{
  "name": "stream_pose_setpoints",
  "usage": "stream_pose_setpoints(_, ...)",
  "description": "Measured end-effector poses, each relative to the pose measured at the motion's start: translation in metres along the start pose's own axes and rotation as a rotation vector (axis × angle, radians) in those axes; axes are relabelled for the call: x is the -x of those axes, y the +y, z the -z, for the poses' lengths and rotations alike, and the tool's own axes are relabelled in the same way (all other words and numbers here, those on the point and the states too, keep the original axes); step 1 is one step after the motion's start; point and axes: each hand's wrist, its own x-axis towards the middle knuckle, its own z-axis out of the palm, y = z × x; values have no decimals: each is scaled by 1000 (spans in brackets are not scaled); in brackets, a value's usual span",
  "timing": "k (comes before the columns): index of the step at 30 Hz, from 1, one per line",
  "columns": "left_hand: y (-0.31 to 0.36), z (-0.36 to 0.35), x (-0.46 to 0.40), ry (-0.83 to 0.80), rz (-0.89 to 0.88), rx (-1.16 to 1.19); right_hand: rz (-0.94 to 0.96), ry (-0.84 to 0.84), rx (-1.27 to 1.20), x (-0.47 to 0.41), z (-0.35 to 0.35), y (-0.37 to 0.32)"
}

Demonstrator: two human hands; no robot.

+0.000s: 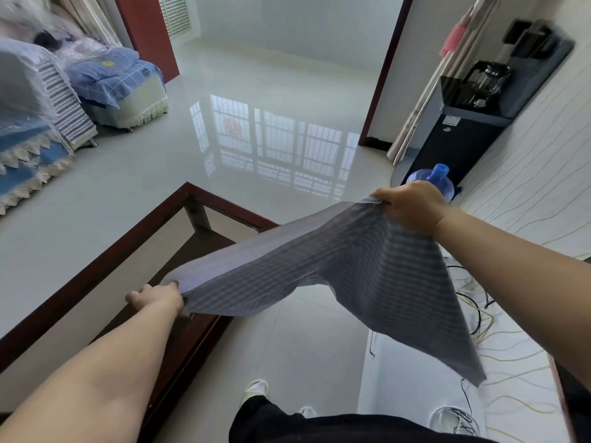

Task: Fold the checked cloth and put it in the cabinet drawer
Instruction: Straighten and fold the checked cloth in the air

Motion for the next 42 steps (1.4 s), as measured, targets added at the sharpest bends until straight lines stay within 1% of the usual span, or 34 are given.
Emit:
stream_pose_setpoints(2, 6, -1, -1, 39, -3, 79, 47, 21, -47, 3, 2, -8)
stream_pose_setpoints(3, 16, 1, 1, 88, -75, 147, 31, -20, -70, 2, 5, -14)
stream_pose_setpoints(4, 31, 7, 6, 152, -215, 236, 18, -75, -91, 0, 7, -22)
stream_pose_setpoints(7, 91, 45, 54, 366, -792, 583, 74, -260, -95, -8, 16, -54)
stream_pose_setpoints(9, 124, 74, 99, 495, -1081, 809, 122, -323, -73, -11, 18, -73)
stream_pose_setpoints(11, 140, 92, 128, 627, -1301, 961, 154, -368, -49, -10, 20, -80)
stream_pose_setpoints(12, 143, 95, 134, 654, -1363, 1021, 158, -378, -45, -8, 22, -80)
stream_pose_setpoints(13, 143, 97, 137, 617, -1380, 1105, 156, -374, -49, -7, 25, -79)
stream_pose_setpoints(15, 141, 96, 140, 438, -1307, 1272, 148, -365, -45, -2, 29, -75)
stream_pose_setpoints(16, 141, 96, 142, 378, -1269, 1292, 151, -366, -38, 0, 30, -73)
stream_pose_setpoints(17, 142, 95, 144, 354, -1252, 1266, 156, -371, -32, 2, 31, -72)
stream_pose_setpoints(19, 147, 91, 144, 310, -1250, 1141, 148, -366, -25, 4, 33, -71)
stream_pose_setpoints(22, 151, 81, 136, 154, -1206, 1040, 90, -343, -33, 5, 37, -66)
stream_pose_setpoints(23, 152, 77, 134, 131, -1188, 1022, 72, -338, -35, 5, 37, -64)
stream_pose_setpoints(24, 153, 73, 135, 148, -1156, 991, 54, -331, -38, 6, 38, -61)
stream_pose_setpoints(25, 153, 69, 138, 223, -1115, 960, 32, -320, -46, 5, 39, -59)
stream_pose_setpoints(27, 156, 61, 142, 454, -1027, 952, -25, -287, -79, 4, 40, -51)
stream_pose_setpoints(28, 156, 55, 143, 529, -1015, 980, -58, -269, -99, 2, 42, -47)
stream_pose_setpoints(30, 153, 38, 139, 685, -1070, 1001, -118, -242, -127, 0, 46, -41)
stream_pose_setpoints(32, 146, 21, 125, 831, -1139, 899, -158, -209, -163, -1, 52, -38)
stream_pose_setpoints(34, 138, 4, 108, 923, -1113, 798, -193, -130, -243, -2, 61, -37)
stream_pose_setpoints(36, 129, -8, 95, 869, -1002, 789, -232, -16, -348, -8, 71, -34)
stream_pose_setpoints(38, 122, -9, 83, 772, -819, 819, -277, 95, -406, -17, 81, -28)
stream_pose_setpoints(40, 115, 2, 74, 640, -658, 922, -316, 186, -440, -24, 90, -22)
stream_pose_setpoints(42, 111, 18, 70, 567, -588, 1031, -344, 251, -475, -28, 96, -17)
